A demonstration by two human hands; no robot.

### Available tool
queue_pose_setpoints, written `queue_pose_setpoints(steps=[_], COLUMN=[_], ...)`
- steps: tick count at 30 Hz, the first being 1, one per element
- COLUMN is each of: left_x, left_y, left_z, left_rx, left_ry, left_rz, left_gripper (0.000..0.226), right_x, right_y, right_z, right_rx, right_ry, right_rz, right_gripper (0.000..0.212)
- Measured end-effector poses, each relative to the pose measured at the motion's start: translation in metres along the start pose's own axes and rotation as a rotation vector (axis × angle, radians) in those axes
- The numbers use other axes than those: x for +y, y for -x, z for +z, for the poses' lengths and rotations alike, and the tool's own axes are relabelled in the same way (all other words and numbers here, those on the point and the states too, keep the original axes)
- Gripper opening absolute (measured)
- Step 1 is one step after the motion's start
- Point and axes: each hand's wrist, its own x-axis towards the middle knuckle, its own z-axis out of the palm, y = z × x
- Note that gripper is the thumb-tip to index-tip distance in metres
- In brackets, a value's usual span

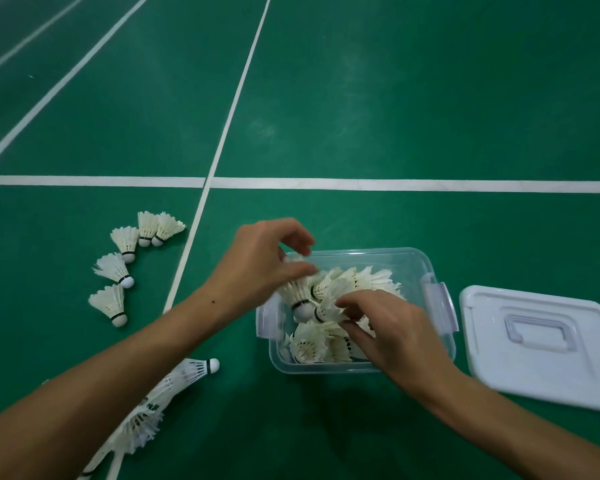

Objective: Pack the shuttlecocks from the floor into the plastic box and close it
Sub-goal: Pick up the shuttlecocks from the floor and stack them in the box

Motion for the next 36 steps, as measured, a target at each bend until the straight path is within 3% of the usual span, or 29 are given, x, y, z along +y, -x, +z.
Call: queue_pose_setpoints(steps=[4, 12, 17, 22, 27, 30, 33, 36], left_x=[-0.016, -0.023, -0.023, -0.022, -0.026, -0.016, -0.006, -0.003], left_y=[0.005, 0.017, 0.019, 0.02, 0.02, 0.02, 0.017, 0.013], left_z=[-0.02, -0.009, -0.006, 0.001, 0.005, 0.008, 0.012, 0.019], left_rx=[0.093, -0.013, -0.023, 0.018, -0.096, -0.162, -0.239, -0.301], left_ry=[-0.018, -0.054, 0.07, 0.121, 0.067, 0.044, 0.02, 0.025], left_rz=[-0.011, 0.003, 0.065, 0.143, 0.211, 0.238, 0.226, 0.258], left_gripper=[0.026, 0.023, 0.042, 0.051, 0.064, 0.1, 0.129, 0.134], right_x=[-0.006, 0.008, 0.01, 0.024, 0.028, 0.025, 0.02, 0.015], right_y=[0.014, -0.01, -0.025, -0.027, -0.015, -0.017, -0.02, -0.024], right_z=[-0.001, 0.021, 0.032, 0.03, 0.004, -0.021, -0.035, -0.034], right_rx=[-0.102, -0.46, -0.647, -0.713, -0.639, -0.503, -0.246, -0.189], right_ry=[-0.067, -0.144, -0.24, -0.451, -0.565, -0.536, -0.476, -0.335], right_rz=[-0.018, 0.107, 0.183, 0.341, 0.443, 0.437, 0.373, 0.195], right_gripper=[0.027, 0.022, 0.025, 0.03, 0.036, 0.034, 0.042, 0.048])
